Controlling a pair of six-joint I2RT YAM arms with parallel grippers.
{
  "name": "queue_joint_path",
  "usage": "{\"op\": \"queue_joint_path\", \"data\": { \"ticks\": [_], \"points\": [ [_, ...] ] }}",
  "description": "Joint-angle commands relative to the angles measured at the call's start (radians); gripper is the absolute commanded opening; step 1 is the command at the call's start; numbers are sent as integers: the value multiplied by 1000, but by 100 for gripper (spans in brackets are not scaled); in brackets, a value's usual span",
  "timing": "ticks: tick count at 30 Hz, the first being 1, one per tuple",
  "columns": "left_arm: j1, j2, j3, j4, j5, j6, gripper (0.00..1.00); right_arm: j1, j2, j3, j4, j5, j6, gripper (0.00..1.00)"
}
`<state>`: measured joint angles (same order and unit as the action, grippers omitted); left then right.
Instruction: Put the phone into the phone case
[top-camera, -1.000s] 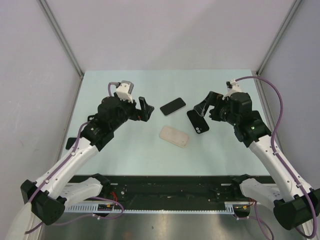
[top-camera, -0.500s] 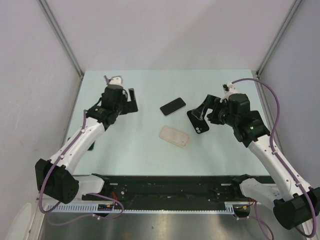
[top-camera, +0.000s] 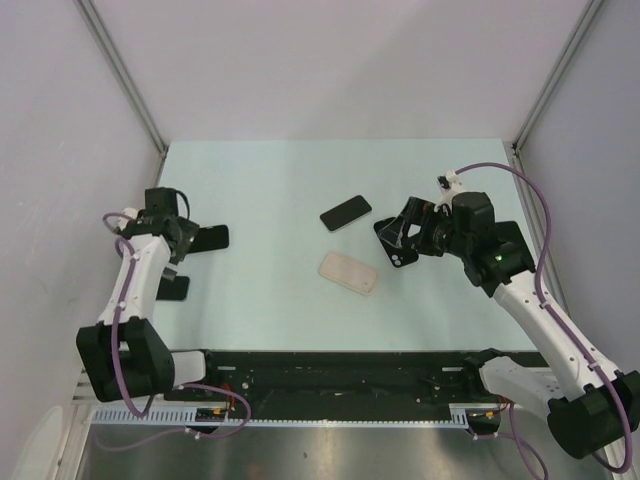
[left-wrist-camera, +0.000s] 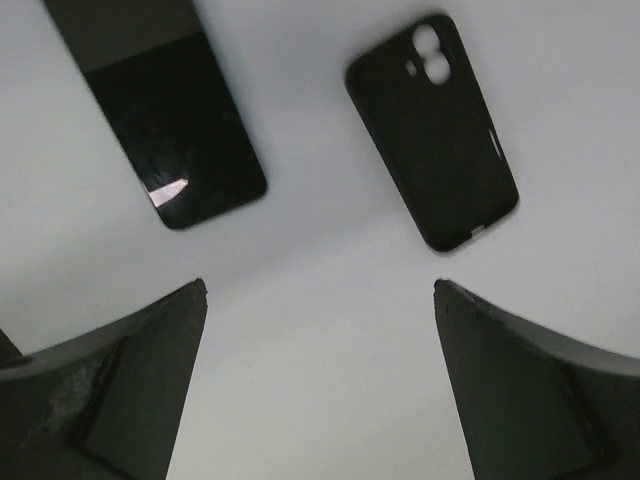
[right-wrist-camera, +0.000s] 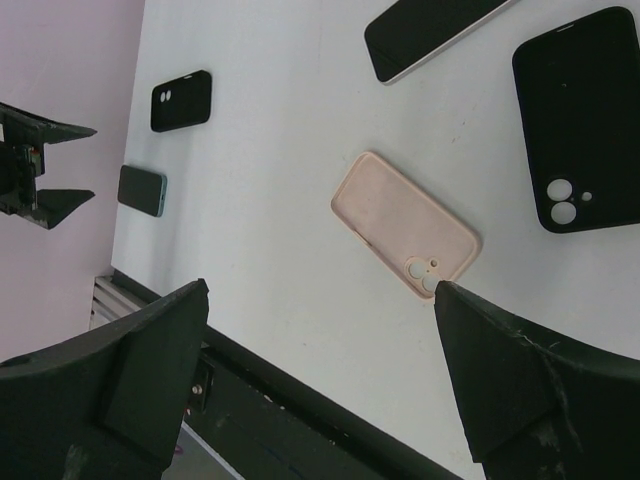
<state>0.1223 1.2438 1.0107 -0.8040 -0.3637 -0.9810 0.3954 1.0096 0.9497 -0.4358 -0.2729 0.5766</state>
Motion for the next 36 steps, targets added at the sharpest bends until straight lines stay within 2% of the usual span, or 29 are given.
{"op": "queue_joint_path", "data": {
  "ticks": [1,5,7,13,17,23,36],
  "points": [
    [108,92,83,-208,-110,-234,99,5,-19,1,32,-17,0,100],
    [226,147,33,-166,-40,-266,96,3,-40,1,40,-19,-1,100],
    [266,157,14,-150,-60,-301,96,5,-51,1,40,-19,-3,100],
    [286,255,77,-179,-89,-320,100,7,-69,-2,28,-23,-4,100],
    [301,295,68,-175,-96,-334,100,11,-81,-2,40,-28,0,100],
    [323,331,48,-75,-103,-277,100,13,-89,-2,39,-25,5,100],
    [324,442,48,-63,-11,-265,100,11,-140,-2,8,17,-4,100]
  ]
}}
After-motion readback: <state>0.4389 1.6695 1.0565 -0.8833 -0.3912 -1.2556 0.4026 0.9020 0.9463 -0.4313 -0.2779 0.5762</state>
